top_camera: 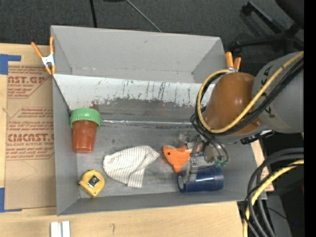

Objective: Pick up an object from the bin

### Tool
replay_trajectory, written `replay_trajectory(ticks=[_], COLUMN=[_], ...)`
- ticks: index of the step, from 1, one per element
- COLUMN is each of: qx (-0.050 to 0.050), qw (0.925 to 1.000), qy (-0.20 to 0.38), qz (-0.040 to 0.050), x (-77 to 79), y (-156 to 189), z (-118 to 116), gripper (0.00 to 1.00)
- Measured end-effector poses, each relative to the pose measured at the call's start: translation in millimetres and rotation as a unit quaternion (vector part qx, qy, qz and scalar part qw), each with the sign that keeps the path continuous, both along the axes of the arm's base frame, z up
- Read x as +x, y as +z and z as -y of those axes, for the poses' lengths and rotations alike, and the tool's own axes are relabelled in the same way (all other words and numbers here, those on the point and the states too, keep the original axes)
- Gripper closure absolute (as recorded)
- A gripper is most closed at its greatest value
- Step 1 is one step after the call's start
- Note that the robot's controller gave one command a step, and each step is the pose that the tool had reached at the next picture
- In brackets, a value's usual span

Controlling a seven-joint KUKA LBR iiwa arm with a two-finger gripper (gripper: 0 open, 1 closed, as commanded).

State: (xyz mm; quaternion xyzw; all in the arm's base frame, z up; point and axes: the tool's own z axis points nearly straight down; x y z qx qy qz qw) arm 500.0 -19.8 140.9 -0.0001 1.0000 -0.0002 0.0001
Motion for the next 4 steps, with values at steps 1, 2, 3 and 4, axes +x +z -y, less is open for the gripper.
replay_trajectory(ticks=[1,2,3,4], qx=[0.001,-0.001,-0.001,0.000], qw=[0.9988,0.9981,0.9964,0.9958], qy=[0.049,0.058,0.084,0.091], qz=[0.0061,0.0195,0.0098,0.0036], x=[32.0,41.2,54.5,62.2], y=[-54,-54,-67,-70], z=[39,43,30,35], gripper=[0.00,0.00,0.00,0.00])
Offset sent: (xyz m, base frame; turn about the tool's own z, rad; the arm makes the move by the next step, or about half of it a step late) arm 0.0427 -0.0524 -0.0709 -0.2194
